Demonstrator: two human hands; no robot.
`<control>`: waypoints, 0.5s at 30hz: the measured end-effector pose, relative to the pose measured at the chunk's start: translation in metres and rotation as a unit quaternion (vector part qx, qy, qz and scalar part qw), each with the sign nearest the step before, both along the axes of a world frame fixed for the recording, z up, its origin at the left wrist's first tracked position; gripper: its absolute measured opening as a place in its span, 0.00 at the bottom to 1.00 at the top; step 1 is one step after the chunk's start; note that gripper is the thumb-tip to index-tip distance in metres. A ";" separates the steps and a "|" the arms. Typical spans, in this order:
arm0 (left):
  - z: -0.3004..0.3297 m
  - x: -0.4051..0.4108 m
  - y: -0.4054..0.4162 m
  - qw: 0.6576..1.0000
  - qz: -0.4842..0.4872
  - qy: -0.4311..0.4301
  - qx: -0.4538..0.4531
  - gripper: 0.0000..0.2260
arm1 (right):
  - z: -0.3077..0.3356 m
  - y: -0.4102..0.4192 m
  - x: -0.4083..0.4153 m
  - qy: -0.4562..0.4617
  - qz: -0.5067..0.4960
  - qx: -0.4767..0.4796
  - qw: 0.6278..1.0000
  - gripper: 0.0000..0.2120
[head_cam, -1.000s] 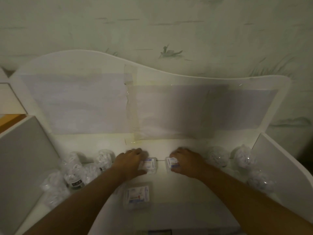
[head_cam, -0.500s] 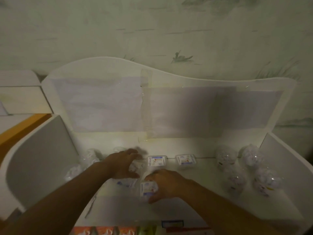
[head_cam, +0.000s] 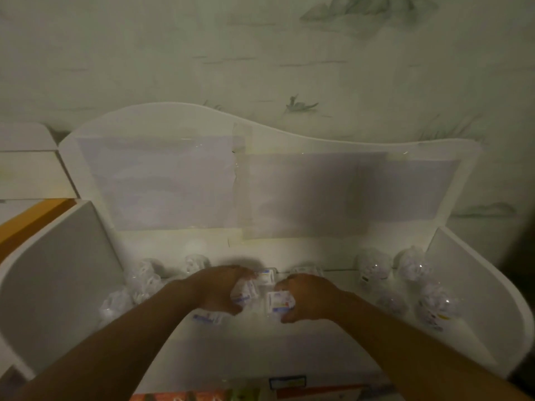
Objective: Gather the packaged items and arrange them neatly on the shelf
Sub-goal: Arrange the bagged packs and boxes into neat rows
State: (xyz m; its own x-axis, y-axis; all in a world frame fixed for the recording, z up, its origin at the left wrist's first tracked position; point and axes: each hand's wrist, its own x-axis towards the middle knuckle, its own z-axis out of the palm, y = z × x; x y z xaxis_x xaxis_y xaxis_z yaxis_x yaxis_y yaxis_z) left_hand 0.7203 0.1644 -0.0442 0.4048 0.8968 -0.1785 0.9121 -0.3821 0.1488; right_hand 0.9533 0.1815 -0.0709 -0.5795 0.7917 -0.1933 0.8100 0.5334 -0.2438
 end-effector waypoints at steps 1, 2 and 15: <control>-0.002 0.007 -0.001 1.000 -0.014 0.001 0.000 0.34 | 0.001 0.004 0.009 -0.010 -0.010 0.007 1.000 0.29; -0.005 0.014 -0.001 1.000 -0.026 0.004 -0.001 0.33 | 0.001 0.006 0.017 -0.019 -0.020 0.014 1.000 0.29; -0.031 0.052 0.006 0.998 -0.037 -0.011 -0.053 0.35 | -0.014 0.021 0.065 0.000 -0.066 -0.010 0.998 0.35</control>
State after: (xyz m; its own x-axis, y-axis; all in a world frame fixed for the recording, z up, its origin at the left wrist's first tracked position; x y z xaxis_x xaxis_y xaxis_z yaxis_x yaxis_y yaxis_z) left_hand 0.7719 0.1703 -0.0751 0.4737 0.8414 -0.2601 0.8782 -0.4290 0.2116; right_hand 1.0185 0.2024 -0.0854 -0.4707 0.8570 -0.2099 0.8727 0.4171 -0.2538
